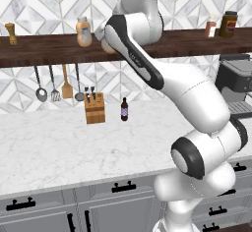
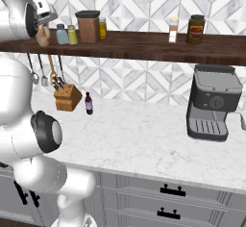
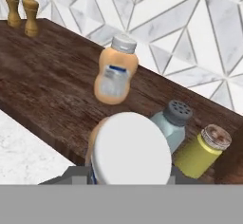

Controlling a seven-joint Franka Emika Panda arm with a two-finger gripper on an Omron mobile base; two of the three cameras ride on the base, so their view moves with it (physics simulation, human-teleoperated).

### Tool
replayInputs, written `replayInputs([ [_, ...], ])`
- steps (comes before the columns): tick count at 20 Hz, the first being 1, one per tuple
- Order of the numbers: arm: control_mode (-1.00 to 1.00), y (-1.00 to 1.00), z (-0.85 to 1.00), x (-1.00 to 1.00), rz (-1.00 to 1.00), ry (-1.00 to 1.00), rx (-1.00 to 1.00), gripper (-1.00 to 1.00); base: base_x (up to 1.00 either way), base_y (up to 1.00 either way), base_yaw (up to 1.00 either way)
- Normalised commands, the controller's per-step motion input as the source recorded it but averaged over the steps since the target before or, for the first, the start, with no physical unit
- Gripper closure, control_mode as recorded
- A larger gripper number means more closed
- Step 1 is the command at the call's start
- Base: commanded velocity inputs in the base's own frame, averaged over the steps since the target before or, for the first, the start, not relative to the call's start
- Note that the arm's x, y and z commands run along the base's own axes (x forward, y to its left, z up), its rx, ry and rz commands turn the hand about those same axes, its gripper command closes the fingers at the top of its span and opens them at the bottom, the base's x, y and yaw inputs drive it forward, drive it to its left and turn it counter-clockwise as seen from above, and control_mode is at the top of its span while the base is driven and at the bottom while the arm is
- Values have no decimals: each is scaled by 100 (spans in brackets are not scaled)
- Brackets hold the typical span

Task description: Put the shaker and condiment bottle from the counter next to their counterparts in the cabinet.

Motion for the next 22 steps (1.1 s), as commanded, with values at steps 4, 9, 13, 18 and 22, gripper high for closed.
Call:
replayInputs([
  [4,-100,8,0,54,0,4,0,100,0,0,0],
  [9,-100,12,0,53,0,4,0,100,0,0,0],
  [13,-100,21,0,41,0,8,0,100,0,0,0],
  [18,-100,24,0,33,0,12,0,100,0,0,0],
  [22,-100,52,-14,25,0,5,-12,100,0,0,0],
])
